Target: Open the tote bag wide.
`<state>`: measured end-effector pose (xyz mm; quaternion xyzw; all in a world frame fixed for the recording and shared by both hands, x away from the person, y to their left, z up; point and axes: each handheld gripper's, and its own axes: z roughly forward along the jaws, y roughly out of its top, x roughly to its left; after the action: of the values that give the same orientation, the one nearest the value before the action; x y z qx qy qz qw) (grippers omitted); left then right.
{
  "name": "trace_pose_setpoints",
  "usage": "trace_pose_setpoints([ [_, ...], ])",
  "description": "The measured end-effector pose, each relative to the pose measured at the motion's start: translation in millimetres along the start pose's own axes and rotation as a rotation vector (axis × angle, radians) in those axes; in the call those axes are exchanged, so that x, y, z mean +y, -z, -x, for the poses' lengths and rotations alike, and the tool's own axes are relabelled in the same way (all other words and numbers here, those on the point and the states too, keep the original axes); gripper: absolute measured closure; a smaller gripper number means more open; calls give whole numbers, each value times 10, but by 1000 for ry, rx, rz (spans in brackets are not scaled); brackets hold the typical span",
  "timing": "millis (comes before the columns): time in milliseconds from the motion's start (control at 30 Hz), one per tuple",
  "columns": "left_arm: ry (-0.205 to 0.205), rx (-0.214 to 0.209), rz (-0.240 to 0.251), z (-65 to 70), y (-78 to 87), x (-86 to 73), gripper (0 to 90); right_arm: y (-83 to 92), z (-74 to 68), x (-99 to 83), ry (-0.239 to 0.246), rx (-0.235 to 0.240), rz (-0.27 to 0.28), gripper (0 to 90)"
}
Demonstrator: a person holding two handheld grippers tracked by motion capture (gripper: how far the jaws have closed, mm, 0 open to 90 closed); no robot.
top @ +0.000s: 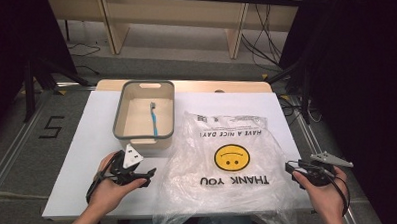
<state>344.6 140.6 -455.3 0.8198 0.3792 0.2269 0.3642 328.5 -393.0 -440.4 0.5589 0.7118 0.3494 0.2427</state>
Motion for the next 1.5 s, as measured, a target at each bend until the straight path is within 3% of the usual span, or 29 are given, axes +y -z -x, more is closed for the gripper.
trace_pose_setpoints([
  [100, -12, -39, -34, 78, -76, 25, 248, -63, -26, 7, 6, 12, -43, 441],
  [167, -20, -113, -72, 148, -184, 38, 241, -108, -34, 9, 14, 10, -75, 444],
  [300, -32, -135, -118, 204, -291, 58, 236, -200, -14, -7, 13, 4, -135, 465],
  [333, -29, -149, -155, 226, -364, 68, 234, -221, 0, -14, 15, 6, -146, 476],
  [400, -19, -156, -166, 242, -401, 70, 258, -239, 11, -20, 10, 4, -159, 489],
  [500, -15, -174, -209, 275, -489, 76, 291, -283, 37, -36, 3, 9, -185, 565],
  [533, -23, -173, -220, 279, -505, 78, 363, -298, 47, -45, -4, 24, -202, 650],
  [600, -18, -174, -227, 270, -513, 104, 431, -308, 55, -53, -13, 36, -209, 731],
  [733, -26, -176, -227, 278, -515, 118, 599, -323, 65, -66, -21, 48, -227, 842],
  [833, -61, -183, -232, 332, -515, 141, 714, -326, 65, -77, -34, 66, -236, 896],
  [867, -75, -184, -237, 352, -518, 152, 714, -326, 65, -77, -34, 66, -236, 896],
  [1000, -117, -184, -238, 419, -537, 184, 876, -308, 52, -73, -51, 73, -233, 900],
  [1100, -133, -175, -239, 437, -540, 204, 895, -283, 47, -66, -57, 74, -224, 900],
  [1500, -132, -83, -112, 339, -504, 557, 897, -156, 36, -9, -86, 42, -153, 900],
])
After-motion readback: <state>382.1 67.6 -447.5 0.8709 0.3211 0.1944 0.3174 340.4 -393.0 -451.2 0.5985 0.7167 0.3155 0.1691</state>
